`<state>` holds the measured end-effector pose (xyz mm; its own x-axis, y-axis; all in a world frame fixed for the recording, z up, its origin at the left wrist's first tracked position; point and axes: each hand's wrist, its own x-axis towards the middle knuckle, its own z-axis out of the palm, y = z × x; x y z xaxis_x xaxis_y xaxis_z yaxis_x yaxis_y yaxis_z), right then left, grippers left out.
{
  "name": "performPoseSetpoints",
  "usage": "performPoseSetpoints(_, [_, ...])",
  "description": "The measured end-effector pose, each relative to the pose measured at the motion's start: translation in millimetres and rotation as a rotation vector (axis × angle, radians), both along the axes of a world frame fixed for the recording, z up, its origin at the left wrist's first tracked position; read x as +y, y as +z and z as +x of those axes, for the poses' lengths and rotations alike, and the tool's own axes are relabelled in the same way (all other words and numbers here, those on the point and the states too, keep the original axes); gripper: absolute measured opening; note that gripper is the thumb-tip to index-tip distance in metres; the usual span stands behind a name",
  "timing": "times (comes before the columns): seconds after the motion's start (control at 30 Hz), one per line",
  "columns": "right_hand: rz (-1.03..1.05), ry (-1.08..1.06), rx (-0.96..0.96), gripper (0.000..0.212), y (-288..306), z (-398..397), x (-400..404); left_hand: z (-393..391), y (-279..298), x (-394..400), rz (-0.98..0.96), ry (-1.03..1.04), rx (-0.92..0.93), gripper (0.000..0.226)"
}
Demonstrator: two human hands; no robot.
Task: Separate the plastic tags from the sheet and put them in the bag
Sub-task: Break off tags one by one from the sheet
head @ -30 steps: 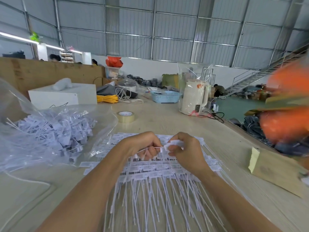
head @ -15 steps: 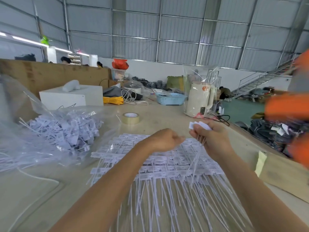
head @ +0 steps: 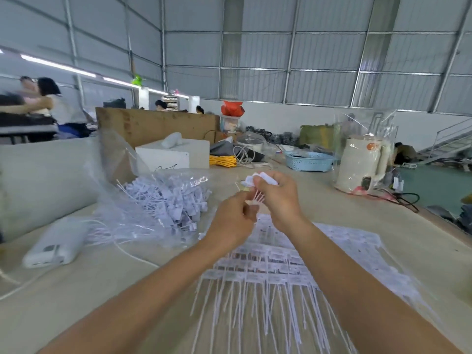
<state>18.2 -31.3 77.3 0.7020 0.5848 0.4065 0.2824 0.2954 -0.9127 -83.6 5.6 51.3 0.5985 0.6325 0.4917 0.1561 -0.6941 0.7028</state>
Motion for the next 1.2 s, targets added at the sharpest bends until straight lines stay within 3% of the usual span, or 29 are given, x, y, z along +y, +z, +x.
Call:
performPoseSetpoints(0.07, [-0.017,0.073,-0.121,0.002,0,-21,21,-33,-2,21,0.026,0.090,-0.007,0.032])
performPoseSetpoints(0.17, [-0.106,0.138,-0.325,0.018,-5,-44,47,-77,-3,46,0.044,0.245,0.083,0.030])
performPoseSetpoints(0.27, [-0.387,0.120,-0.506,0.023,-11,-52,68,-95,-2,70,0.039,0.362,0.355,0.027])
performPoseSetpoints(0.37, [-0.653,0.223,-0.474,0.017,-17,-47,82,-89,-1,93,-0.089,0.338,0.539,0.020])
performPoseSetpoints(0.4, [-0.685,0.259,-0.446,0.025,-18,-45,85,-83,-1,101,-0.127,0.313,0.549,0.021])
performPoseSetpoints(0.47, [-0.672,0.258,-0.413,0.061,-20,-35,92,-68,-1,119,-0.142,0.305,0.515,0.021])
performPoseSetpoints(0.63, [-0.487,0.079,-0.424,0.095,-16,-11,93,-36,-2,157,-0.066,0.389,0.420,0.023])
performPoseSetpoints(0.7, [-0.464,0.030,-0.393,0.103,-17,-2,92,-29,-6,174,0.019,0.459,0.465,0.023])
performPoseSetpoints(0.87, [-0.610,0.003,-0.364,0.102,-32,17,94,-24,-17,193,0.387,0.635,0.905,0.036])
performPoseSetpoints(1.0, [-0.704,0.122,-0.449,0.091,-35,23,84,-18,-9,180,0.446,0.685,1.112,0.040])
performPoseSetpoints(1.1, [-0.572,0.145,-0.458,0.075,-26,27,66,-11,3,146,0.582,0.739,1.151,0.038])
performPoseSetpoints(1.2, [-0.405,0.171,-0.273,0.049,-18,35,37,1,11,97,0.699,0.576,0.957,0.026])
